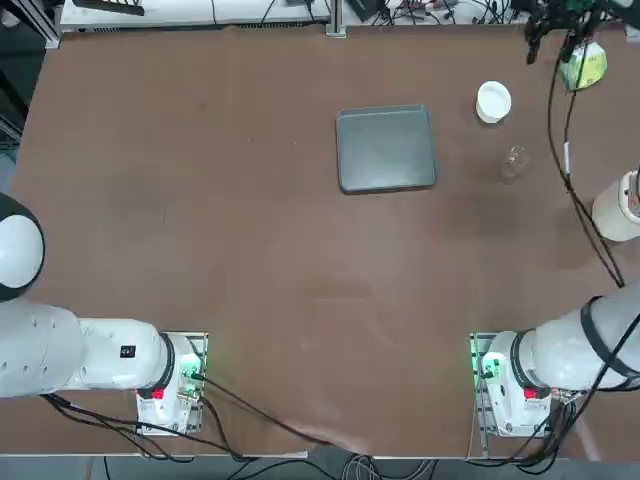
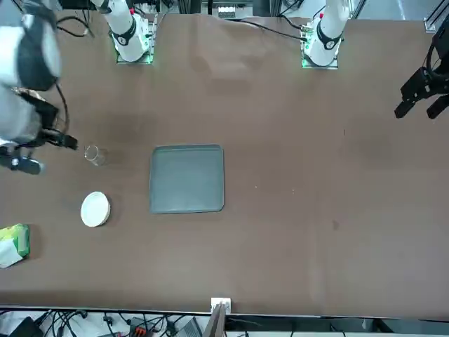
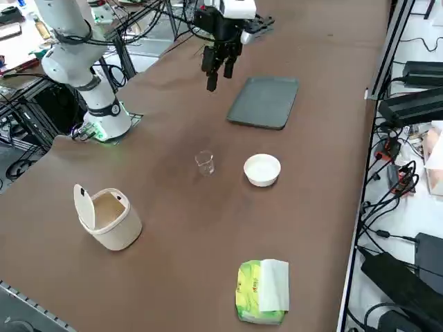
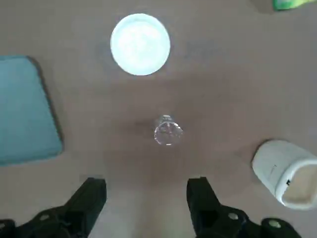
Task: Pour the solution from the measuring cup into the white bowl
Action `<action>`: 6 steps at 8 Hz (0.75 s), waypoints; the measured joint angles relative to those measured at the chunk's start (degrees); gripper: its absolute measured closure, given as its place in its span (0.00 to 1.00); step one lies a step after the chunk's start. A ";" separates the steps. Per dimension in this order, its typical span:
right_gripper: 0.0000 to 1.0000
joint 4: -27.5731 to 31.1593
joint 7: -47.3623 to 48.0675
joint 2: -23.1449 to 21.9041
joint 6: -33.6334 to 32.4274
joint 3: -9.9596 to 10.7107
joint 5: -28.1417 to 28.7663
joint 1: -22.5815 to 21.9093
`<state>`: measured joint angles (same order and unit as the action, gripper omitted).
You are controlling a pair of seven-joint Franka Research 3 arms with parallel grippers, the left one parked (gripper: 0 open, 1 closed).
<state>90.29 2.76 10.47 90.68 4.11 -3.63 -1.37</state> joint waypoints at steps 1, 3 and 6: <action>0.00 -0.55 -3.50 -1.74 -0.33 -0.03 3.13 1.44; 0.00 -0.83 -2.43 -6.48 -0.45 -1.93 5.00 0.54; 0.00 1.20 -1.27 -13.06 -1.11 -2.30 5.00 -1.02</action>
<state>91.49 1.49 -2.58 89.58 1.81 1.37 -2.40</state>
